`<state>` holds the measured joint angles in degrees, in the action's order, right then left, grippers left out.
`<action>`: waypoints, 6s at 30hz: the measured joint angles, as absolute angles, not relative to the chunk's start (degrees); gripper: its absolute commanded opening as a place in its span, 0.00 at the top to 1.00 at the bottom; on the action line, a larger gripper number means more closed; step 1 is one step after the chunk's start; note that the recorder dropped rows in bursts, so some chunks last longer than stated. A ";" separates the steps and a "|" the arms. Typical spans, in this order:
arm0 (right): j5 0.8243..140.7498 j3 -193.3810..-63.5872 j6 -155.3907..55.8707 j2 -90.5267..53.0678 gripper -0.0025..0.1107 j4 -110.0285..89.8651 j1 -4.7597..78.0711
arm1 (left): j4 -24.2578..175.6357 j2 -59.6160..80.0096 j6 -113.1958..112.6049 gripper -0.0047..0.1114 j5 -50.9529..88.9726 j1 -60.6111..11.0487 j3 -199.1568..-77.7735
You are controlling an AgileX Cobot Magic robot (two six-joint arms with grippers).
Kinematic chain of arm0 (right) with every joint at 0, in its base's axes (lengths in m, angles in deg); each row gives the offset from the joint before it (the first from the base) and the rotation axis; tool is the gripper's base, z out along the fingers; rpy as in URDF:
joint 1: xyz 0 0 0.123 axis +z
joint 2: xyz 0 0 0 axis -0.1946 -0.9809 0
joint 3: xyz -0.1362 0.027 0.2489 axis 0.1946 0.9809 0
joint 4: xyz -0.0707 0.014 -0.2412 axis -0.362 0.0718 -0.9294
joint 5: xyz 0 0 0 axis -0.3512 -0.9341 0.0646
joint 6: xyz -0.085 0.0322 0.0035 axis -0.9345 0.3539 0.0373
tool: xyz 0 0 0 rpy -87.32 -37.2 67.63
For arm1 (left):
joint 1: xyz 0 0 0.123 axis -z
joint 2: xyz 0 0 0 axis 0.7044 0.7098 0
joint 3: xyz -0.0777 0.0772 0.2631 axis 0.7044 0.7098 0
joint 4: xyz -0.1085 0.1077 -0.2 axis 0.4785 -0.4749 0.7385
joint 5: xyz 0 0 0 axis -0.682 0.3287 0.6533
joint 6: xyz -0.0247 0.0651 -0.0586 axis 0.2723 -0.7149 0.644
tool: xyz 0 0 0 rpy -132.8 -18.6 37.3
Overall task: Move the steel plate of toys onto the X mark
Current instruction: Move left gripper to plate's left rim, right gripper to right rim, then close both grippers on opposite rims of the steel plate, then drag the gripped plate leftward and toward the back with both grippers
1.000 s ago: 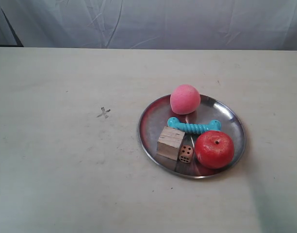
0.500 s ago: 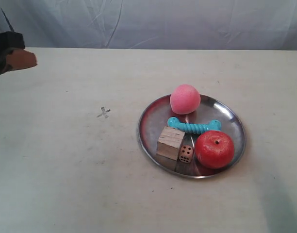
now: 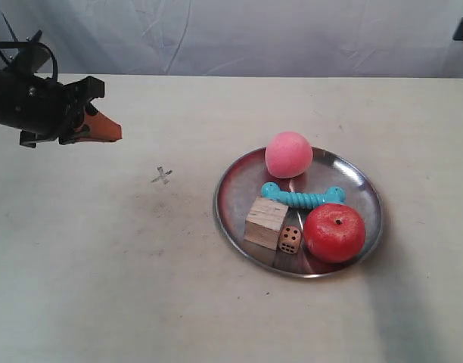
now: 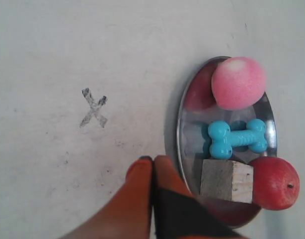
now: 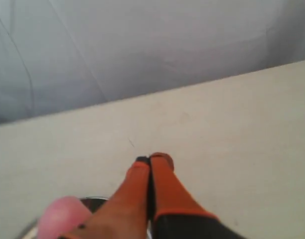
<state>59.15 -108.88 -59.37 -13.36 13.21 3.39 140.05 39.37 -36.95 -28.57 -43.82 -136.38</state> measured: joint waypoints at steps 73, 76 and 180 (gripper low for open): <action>34.06 -113.02 -69.96 -55.59 0.43 33.75 0.56 | 118.67 72.09 -20.51 0.53 -33.97 -20.77 -170.31; 33.81 -113.27 -70.64 -56.39 0.43 34.87 0.56 | 119.72 72.59 -20.51 0.53 -34.10 -20.14 -170.67; 12.41 -158.75 -58.29 -82.37 0.99 36.79 24.43 | 89.40 67.63 -11.90 0.96 -47.83 -37.24 -173.58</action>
